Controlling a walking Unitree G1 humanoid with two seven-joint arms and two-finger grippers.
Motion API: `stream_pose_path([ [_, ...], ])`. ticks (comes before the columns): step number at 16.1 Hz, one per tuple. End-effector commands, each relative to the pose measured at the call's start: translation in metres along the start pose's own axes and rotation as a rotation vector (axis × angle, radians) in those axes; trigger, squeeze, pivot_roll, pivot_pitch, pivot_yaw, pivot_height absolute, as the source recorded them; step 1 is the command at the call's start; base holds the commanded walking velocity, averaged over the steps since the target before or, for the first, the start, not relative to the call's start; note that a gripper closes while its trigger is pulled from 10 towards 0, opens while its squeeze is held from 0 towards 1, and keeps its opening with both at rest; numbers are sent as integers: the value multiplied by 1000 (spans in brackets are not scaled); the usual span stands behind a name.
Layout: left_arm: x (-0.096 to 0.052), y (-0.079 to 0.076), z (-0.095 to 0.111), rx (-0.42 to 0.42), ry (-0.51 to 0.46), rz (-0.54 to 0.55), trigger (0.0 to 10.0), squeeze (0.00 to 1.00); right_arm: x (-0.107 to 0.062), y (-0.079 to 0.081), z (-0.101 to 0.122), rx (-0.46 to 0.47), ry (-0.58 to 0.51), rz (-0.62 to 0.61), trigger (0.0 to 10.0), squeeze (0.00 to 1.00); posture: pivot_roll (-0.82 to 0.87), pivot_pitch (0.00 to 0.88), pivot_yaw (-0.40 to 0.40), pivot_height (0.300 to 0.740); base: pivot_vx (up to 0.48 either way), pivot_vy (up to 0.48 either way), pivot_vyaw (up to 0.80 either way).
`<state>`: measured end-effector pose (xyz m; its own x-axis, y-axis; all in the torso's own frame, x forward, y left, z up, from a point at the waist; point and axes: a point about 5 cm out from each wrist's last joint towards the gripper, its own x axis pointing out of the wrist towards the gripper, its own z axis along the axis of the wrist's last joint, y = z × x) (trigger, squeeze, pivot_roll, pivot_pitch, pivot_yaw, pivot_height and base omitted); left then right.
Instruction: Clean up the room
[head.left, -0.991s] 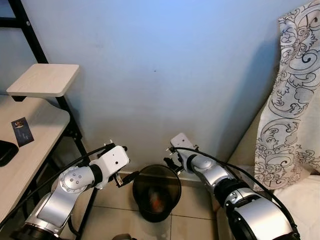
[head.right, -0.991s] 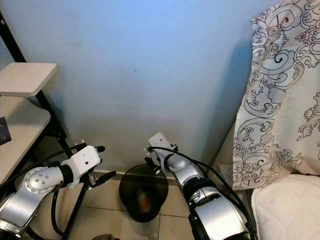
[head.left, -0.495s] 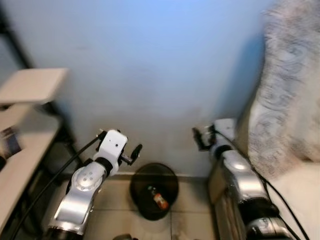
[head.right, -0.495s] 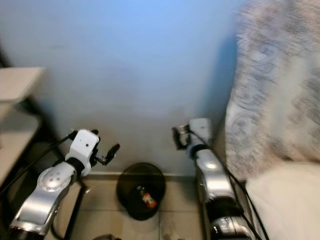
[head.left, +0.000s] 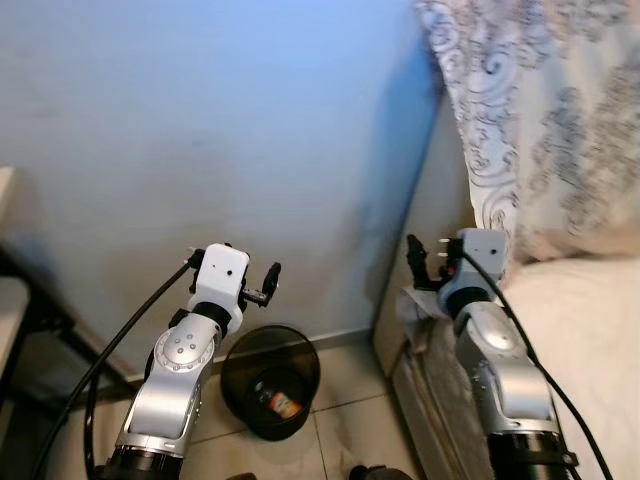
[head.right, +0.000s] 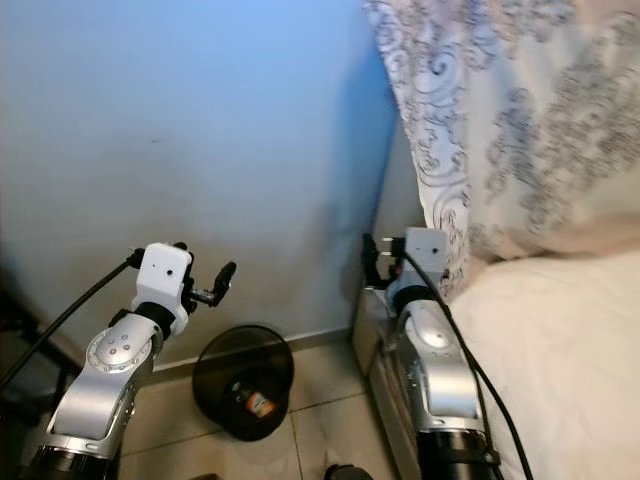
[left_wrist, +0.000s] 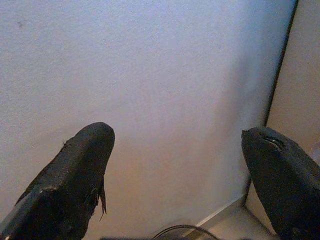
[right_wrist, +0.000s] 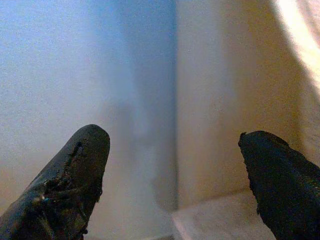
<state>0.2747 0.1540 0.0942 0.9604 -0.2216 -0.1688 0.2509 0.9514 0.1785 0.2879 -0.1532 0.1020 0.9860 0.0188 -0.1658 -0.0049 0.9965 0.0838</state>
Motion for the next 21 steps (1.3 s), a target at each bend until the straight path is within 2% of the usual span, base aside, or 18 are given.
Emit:
stream_pose_path([
  [1, -2, 4, -2, -9, 4, 21, 10000, 0, -2, 1, 3, 9, 7, 8, 10000, 1000, 8, 0, 9, 740, 0, 0, -781],
  [10, 0, 6, -2, -1, 0, 17, 10000, 0, -3, 3, 5, 30, 28, 4, 10000, 1000, 11, 0, 14, 740, 0, 0, -767],
  [11, 1, 6, -1, 1, -1, 16, 10000, 0, -3, 2, 6, -14, 14, -13, 10000, 1000, 11, 0, 15, 740, 0, 0, -756],
  [13, 3, 6, 2, 3, -6, 13, 10000, 0, -2, 8, 8, -35, -17, 18, 10000, 1000, 13, 0, 15, 740, 0, 0, -716],
  [14, 4, 6, 2, 5, -7, 12, 10000, 0, -2, 10, 8, 0, -25, 42, 10000, 1000, 12, 0, 17, 740, 0, 0, -675],
  [17, 5, 7, 4, 7, -9, 11, 10000, 0, -2, 5, 10, 22, -40, -1, 10000, 1000, 9, 0, 22, 740, 0, 0, -675],
  [18, 5, 7, 4, 3, -10, 12, 10000, 0, -2, 2, 10, -5, -33, -36, 10000, 1000, 9, 0, 22, 740, 0, 0, -638],
  [21, 6, 8, 4, 0, -11, 15, 10000, 0, -1, 2, 10, 17, -30, -37, 10000, 1000, 9, 0, 22, 740, 0, 0, -560],
])
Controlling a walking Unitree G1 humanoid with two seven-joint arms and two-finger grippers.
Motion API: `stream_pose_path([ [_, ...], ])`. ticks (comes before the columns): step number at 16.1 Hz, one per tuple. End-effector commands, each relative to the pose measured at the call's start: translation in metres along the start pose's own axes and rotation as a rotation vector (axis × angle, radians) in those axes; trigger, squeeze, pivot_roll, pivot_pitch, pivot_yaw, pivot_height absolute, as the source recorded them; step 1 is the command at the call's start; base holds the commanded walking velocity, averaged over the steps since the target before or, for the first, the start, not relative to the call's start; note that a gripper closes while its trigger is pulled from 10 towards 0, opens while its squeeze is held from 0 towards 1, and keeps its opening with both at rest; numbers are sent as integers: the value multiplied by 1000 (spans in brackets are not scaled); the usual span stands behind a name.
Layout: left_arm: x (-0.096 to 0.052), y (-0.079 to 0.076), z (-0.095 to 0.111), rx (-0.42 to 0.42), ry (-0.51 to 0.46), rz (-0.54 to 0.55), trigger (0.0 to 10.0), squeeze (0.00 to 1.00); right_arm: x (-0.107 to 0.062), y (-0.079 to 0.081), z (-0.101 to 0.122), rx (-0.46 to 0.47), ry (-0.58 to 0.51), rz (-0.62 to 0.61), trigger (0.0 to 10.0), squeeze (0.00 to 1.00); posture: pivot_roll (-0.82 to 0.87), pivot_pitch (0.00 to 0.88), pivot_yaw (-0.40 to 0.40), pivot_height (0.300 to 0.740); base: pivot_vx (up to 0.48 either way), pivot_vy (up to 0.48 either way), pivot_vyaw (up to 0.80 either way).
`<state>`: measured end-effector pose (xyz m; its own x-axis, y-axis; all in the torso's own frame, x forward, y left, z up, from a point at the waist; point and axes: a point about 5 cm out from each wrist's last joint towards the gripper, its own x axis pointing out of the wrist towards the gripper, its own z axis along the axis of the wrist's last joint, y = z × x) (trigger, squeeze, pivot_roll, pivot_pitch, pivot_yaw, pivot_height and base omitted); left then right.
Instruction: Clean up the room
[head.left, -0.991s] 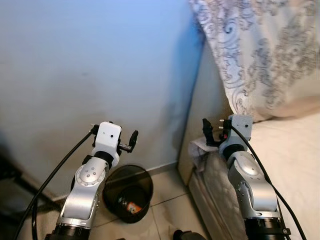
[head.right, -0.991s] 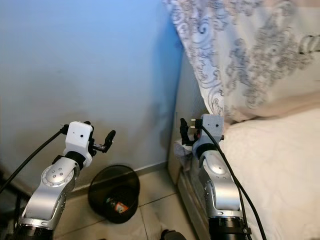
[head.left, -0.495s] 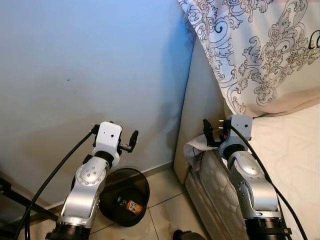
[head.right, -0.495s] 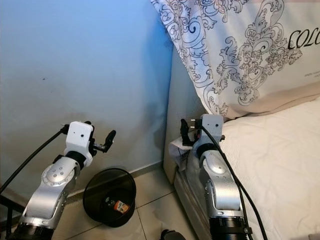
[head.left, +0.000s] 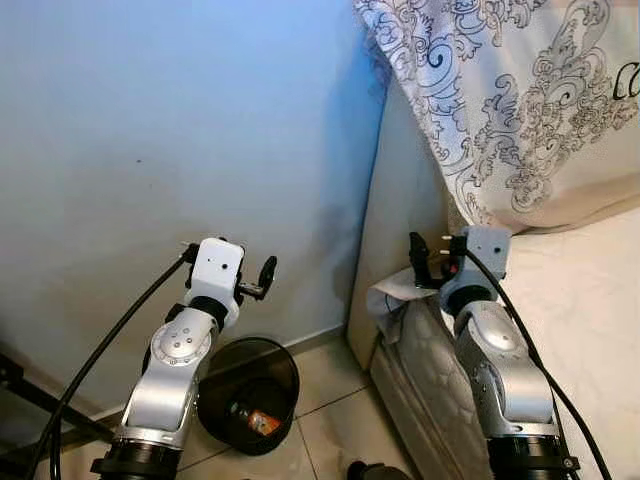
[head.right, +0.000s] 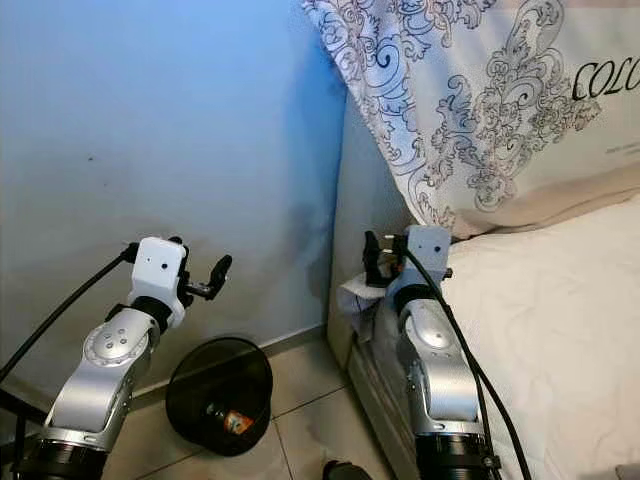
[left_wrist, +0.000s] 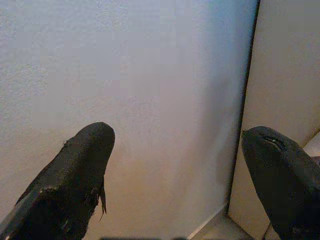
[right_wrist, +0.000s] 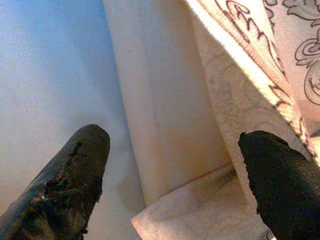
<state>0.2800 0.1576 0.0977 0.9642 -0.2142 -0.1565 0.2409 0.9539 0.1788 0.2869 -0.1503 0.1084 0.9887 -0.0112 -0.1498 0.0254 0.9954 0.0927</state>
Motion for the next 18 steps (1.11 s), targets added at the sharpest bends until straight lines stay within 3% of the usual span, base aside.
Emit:
stream_pose_path([
  [1, 2, 3, 1, -1, -4, 8, 10000, 0, 1, -1, 3, 20, -1, -1, 10000, 1000, 9, 0, 22, 740, 0, 0, -506],
  [3, 2, 4, 4, -9, -17, 17, 10000, 0, 1, -4, 3, -79, -6, -34, 10000, 1000, 10, 0, 20, 727, 0, 0, -434],
  [9, 0, 11, 10, -104, -64, 98, 10000, 0, 3, -5, 19, -83, -61, -44, 10000, 1000, 7, 0, 16, 719, 0, 0, -522],
  [15, -1, 13, 13, -76, -76, 108, 10000, 0, 2, -4, 18, -57, -60, -41, 10000, 1000, 8, 0, 13, 719, 0, 0, -576],
  [16, -1, 12, 14, -61, -81, 103, 10000, 0, 2, 0, 18, -57, -54, -12, 10000, 0, 10, 0, 12, 719, 0, 0, 0],
  [18, -1, 12, 14, -51, -84, 100, 10000, 0, 3, -1, 18, -90, -52, -30, 10000, 0, 12, 0, 12, 719, 0, 0, 0],
])
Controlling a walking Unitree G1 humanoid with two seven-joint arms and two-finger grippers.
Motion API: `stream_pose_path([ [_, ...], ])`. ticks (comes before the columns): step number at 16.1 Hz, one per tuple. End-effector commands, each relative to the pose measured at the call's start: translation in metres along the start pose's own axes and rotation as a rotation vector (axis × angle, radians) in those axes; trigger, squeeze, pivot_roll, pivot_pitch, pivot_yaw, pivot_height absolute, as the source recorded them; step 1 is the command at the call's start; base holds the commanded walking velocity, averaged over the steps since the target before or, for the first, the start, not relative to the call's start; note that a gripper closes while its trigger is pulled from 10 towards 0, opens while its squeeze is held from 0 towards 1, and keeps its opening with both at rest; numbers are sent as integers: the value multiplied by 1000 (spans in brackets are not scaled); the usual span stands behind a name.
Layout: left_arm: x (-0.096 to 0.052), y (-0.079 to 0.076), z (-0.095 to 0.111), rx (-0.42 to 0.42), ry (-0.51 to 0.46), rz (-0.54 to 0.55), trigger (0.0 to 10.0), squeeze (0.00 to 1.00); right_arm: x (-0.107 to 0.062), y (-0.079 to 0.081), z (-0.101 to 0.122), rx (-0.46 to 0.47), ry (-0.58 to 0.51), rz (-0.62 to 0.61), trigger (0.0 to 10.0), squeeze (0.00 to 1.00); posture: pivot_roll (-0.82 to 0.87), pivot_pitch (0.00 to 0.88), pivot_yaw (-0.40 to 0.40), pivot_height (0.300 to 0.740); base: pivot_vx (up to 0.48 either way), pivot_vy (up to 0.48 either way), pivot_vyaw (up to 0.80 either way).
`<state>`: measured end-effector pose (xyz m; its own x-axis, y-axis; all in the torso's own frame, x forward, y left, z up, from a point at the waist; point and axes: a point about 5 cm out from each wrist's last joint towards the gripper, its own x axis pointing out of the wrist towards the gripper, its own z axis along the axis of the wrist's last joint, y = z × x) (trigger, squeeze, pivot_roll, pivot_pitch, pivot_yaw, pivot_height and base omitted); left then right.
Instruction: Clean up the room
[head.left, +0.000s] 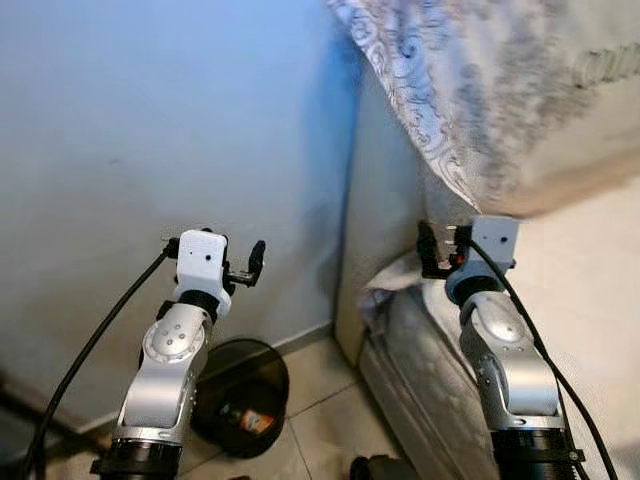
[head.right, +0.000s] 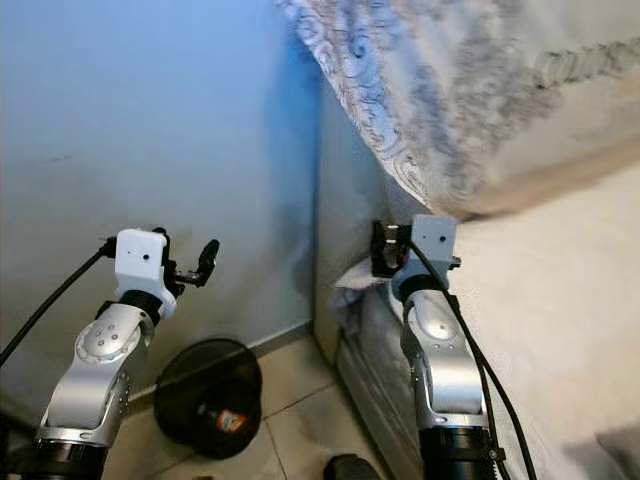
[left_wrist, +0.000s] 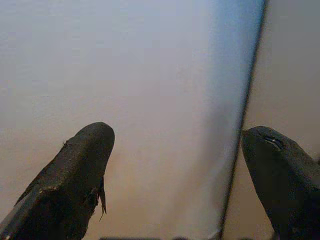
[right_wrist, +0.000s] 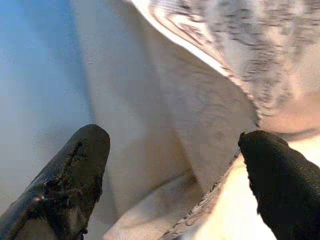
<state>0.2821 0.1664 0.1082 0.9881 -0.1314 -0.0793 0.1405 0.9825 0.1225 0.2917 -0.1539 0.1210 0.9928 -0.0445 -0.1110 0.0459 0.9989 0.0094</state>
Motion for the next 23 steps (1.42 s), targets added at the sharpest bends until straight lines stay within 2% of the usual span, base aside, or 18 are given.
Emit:
stream_pose_path([
  [1, 2, 0, 6, 24, -27, 0, 10000, 0, 1, -1, 5, -65, -28, -41, 10000, 0, 12, 0, 11, 719, 0, 0, -413],
  [2, 2, 0, 6, 27, -29, 0, 10000, 0, 1, -2, 5, -89, -39, -45, 10000, 0, 12, 0, 11, 719, 0, 0, -800],
  [3, 2, 0, 6, 27, -30, 0, 10000, 0, 1, -2, 4, -70, -38, -24, 10000, 0, 12, 0, 11, 719, 0, 0, -800],
  [4, 2, 0, 6, 28, -31, -1, 10000, 0, 1, -2, 4, -38, -32, -19, 10000, 0, 10, 0, 13, 719, 0, 0, -800],
  [5, 1, 0, 6, 31, -33, -4, 10000, 0, 0, 1, 6, 47, -26, 23, 10000, 0, 10, 0, 14, 719, 0, 0, -800],
  [12, 2, 0, 6, 37, -37, -11, 10000, 0, -2, 5, 10, 65, -53, 48, 10000, 0, 9, 0, 17, 719, 0, 0, -764],
  [15, 2, 0, 6, 37, -37, -13, 10000, 0, -1, 5, 11, 57, -57, 49, 10000, 0, 11, 0, 16, 740, 0, 0, 0],
  [23, 1, -1, 4, 31, -31, -15, 10000, 0, -2, 5, 12, 42, -60, 40, 10000, 0, 8, 0, 14, 740, 0, 0, -100],
])
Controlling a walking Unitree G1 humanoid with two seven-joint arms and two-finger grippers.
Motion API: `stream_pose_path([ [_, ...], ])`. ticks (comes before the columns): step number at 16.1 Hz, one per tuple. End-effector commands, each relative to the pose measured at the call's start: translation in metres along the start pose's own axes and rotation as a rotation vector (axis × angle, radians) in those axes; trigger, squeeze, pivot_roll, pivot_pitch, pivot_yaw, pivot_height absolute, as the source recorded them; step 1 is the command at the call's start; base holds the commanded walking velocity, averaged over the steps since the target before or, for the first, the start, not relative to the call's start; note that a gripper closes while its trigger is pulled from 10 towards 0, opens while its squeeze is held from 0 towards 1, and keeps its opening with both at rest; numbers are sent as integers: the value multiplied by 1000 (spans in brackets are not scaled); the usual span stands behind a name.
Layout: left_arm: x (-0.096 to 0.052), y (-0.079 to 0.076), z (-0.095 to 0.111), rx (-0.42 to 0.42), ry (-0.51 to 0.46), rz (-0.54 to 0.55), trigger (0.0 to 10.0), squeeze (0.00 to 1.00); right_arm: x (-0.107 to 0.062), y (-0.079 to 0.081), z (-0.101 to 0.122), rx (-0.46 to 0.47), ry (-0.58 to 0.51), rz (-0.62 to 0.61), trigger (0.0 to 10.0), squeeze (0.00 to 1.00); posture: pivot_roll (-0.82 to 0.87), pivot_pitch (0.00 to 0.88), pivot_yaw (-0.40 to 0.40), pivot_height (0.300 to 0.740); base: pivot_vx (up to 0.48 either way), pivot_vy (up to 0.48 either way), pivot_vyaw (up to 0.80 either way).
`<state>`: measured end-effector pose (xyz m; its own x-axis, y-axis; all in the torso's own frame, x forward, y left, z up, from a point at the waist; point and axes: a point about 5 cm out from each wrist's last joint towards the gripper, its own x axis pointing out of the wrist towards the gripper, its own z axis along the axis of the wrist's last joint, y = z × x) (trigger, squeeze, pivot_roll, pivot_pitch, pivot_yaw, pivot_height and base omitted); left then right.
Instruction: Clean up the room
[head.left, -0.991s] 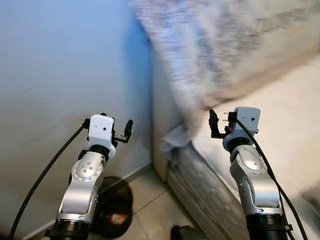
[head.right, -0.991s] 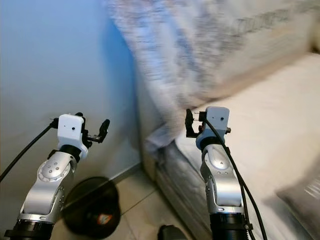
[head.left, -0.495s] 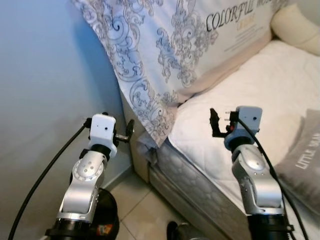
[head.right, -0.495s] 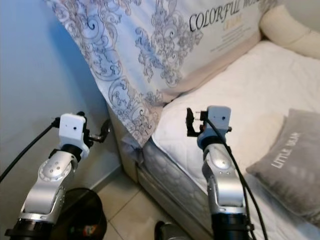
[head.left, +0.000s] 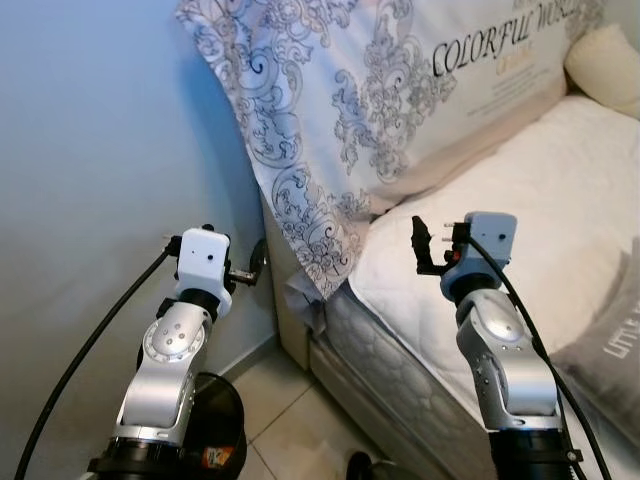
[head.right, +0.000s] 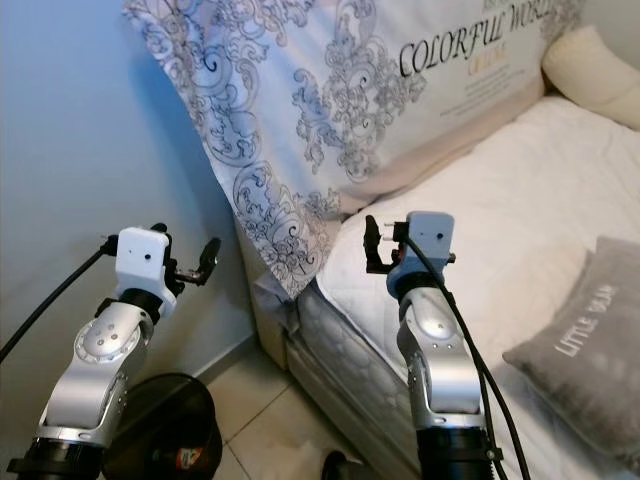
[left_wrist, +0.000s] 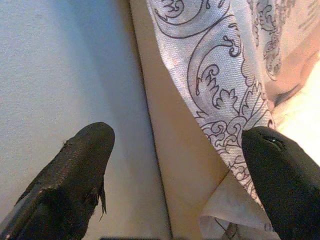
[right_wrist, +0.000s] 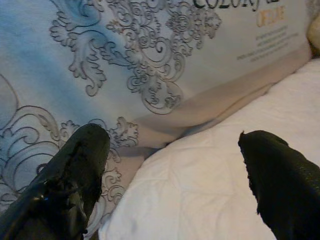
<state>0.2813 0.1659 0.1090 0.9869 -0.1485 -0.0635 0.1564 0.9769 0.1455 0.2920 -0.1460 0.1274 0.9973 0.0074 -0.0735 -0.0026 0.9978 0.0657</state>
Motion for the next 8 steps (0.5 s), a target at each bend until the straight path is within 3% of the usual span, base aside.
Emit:
stream_pose_path([
  [1, 2, 0, 3, 4, -11, 1, 10000, 0, -1, -3, 6, -11, -23, -20, 10000, 0, 8, 0, 14, 740, 0, 0, -800],
  [7, 2, 2, 4, 3, -17, 19, 10000, 0, -3, -7, 3, -53, 2, -74, 10000, 0, 7, 0, 10, 740, 0, 0, -800],
  [8, 2, 3, 5, 14, -31, 14, 10000, 0, -3, -8, 1, -68, 22, -88, 10000, 0, 7, 0, 10, 740, 0, 480, -800],
])
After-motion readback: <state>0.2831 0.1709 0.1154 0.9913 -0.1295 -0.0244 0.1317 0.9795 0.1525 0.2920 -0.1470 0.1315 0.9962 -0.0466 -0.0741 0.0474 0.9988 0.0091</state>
